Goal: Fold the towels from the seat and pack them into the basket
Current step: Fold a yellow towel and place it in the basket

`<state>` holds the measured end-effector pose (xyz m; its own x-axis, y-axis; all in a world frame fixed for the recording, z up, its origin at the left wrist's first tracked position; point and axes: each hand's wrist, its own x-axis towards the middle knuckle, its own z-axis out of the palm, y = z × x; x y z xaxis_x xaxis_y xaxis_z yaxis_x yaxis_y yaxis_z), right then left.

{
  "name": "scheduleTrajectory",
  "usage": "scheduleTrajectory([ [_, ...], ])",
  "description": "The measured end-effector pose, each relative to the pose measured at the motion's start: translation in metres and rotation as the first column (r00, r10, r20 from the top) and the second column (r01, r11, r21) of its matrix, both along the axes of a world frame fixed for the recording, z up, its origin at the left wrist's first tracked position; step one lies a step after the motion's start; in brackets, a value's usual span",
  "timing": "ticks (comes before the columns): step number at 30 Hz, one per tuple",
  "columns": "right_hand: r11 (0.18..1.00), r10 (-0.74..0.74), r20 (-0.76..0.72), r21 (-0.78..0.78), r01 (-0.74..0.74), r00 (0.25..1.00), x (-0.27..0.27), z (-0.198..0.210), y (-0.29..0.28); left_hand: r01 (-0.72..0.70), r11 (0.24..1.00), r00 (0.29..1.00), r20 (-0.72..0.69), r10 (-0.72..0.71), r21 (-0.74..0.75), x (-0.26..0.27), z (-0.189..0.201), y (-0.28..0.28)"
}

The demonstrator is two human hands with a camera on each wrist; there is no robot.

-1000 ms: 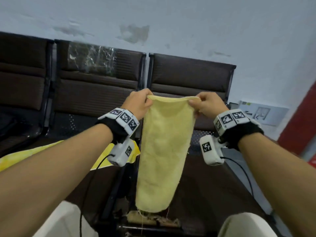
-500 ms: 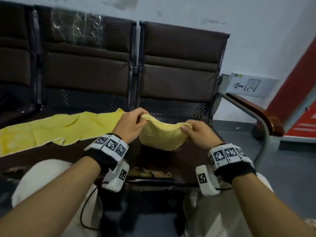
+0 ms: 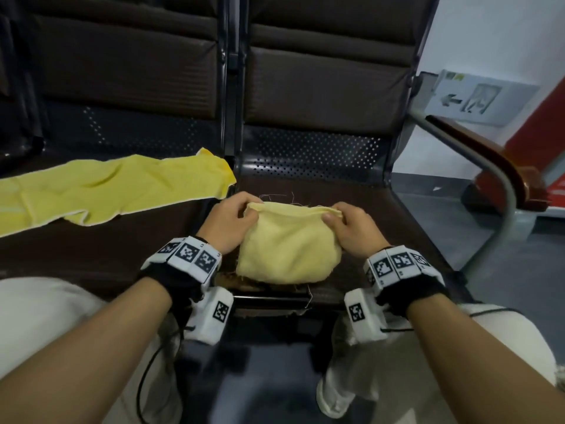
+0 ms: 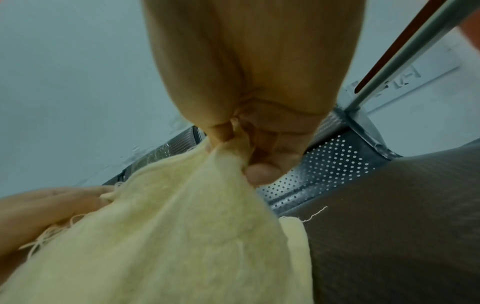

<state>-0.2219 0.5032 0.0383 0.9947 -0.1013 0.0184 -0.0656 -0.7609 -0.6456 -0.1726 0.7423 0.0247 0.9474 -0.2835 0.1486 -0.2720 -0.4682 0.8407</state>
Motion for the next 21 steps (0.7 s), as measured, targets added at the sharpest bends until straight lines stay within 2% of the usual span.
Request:
scheduleTrajectory([
  [4,1.0,-0.01,-0.06,0.002,0.011,0.998,0.055,-0.004,-0.007,-0.022,1.0,0.999,-0.027,0.022,0.009,0.053,-0.007,-0.012],
  [6,1.0,-0.015,-0.124,0.014,0.016,0.992,0.079,-0.011,-0.01,-0.031,0.998,0.998,-0.052,0.034,0.057,0.079,-0.016,-0.017],
  [10,0.997,-0.058,-0.263,-0.07,0.041,0.963,0.107,-0.031,-0.011,-0.054,0.983,0.988,-0.136,0.078,0.173,0.112,-0.043,-0.024],
  [13,0.989,-0.072,-0.197,-0.139,0.045,0.978,0.107,-0.045,-0.013,-0.073,0.959,0.97,-0.204,0.133,0.275,0.12,-0.063,-0.022],
  [15,0.984,0.052,-0.159,-0.16,-0.078,0.986,0.095,-0.046,-0.011,-0.102,0.959,0.958,-0.233,0.167,0.265,0.118,-0.071,-0.018],
  [16,0.973,0.143,-0.189,-0.15,-0.173,0.971,0.088,-0.045,-0.009,-0.116,0.963,0.955,-0.239,0.175,0.244,0.116,-0.072,-0.016],
  [19,0.883,0.355,-0.402,-0.152,-0.443,0.844,0.064,-0.042,-0.003,-0.089,0.966,0.974,-0.182,0.136,0.241,0.102,-0.067,-0.014],
  [21,0.819,0.386,-0.519,-0.187,-0.542,0.763,0.052,-0.04,0.0,-0.013,0.965,0.992,-0.116,0.045,0.264,0.086,-0.059,-0.014],
])
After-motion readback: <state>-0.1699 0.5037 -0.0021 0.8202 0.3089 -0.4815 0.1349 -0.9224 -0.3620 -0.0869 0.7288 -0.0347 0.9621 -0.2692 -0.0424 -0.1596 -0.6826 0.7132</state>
